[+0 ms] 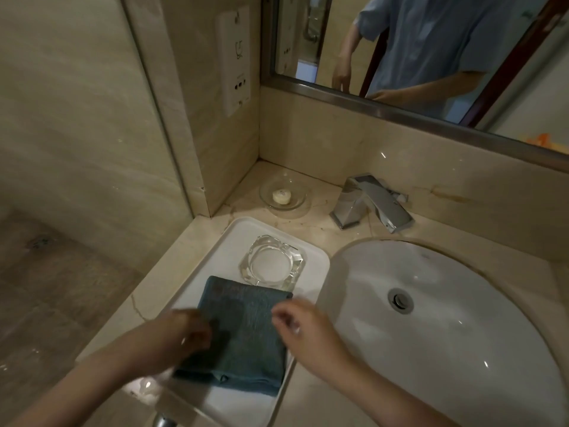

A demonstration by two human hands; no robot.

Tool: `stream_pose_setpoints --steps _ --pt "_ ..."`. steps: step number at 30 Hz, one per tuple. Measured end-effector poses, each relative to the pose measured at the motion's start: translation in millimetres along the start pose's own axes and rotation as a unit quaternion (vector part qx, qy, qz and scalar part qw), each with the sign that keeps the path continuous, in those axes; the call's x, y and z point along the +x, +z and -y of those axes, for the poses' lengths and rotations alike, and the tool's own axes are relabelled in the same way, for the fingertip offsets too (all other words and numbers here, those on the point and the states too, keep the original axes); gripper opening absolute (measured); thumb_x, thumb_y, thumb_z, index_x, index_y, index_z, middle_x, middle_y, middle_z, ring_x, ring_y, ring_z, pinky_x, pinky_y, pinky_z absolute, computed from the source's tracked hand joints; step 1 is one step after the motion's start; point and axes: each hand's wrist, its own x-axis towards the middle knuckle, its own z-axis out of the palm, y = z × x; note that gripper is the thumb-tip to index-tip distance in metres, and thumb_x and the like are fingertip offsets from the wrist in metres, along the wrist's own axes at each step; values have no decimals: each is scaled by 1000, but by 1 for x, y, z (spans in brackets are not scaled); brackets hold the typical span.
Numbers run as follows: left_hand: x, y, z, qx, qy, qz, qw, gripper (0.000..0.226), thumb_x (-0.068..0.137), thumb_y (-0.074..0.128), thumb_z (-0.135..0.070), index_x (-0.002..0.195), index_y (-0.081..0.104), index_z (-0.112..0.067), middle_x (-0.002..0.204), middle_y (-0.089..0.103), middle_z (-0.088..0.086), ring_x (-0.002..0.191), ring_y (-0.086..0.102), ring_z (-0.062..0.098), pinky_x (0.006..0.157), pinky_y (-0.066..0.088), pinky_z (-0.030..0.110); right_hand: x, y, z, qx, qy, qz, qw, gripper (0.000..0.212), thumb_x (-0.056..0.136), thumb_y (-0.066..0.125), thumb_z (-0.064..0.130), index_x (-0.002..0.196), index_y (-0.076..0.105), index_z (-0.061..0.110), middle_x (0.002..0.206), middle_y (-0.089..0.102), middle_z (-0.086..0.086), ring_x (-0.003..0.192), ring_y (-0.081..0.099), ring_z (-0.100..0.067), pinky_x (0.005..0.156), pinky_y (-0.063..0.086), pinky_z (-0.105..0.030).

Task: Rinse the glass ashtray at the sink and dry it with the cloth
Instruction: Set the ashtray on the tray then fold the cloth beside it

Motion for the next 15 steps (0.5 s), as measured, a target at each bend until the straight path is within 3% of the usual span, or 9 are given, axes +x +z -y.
stream_pose_setpoints --steps 2,4,6,10,12,15 --pt "17 -15 0 -15 -5 -95 995 24 93 51 -24 115 58 -29 117 51 -8 95 50 -3 80 41 7 18 -9 -3 -16 57 -68 996 20 88 60 23 105 62 13 94 49 7 94 50 -11 81 36 -16" --pt "36 -25 1 -21 -37 -152 987 36 91 54 -20 128 51 -23 130 49 1 113 49 12 94 39 19 30 -11 -8 -28 115 -58 991 28 87 61 30 110 56 15 96 47 7 100 48 -12 82 38 -20" --pt "54 -30 2 -19 -84 -131 988 45 90 57 -20 134 45 -19 136 48 5 121 47 20 102 37 30 34 -7 -11 -21 142 -39 989 32 84 64 34 109 55 16 94 49 6 94 49 -11 75 38 -19" --pt "74 -30 3 6 -93 -60 994 39 88 60 -18 126 50 -19 124 56 5 103 51 12 88 39 21 37 -2 -13 -11 129 -45 991 18 83 66 26 97 61 16 81 50 10 75 49 -6 59 34 -4" --pt "77 -28 5 34 -92 -46 994 44 86 62 -20 128 49 -21 127 50 4 110 48 14 90 38 22 37 -3 -11 -11 112 -46 993 6 84 66 22 85 62 17 73 46 16 67 46 0 59 35 -1" --pt "78 -27 9 83 -85 -31 992 43 86 62 -23 127 50 -23 131 42 4 118 40 19 97 36 28 34 -5 -8 -8 90 -31 995 12 86 63 19 76 56 22 73 47 13 67 45 0 61 35 -3"
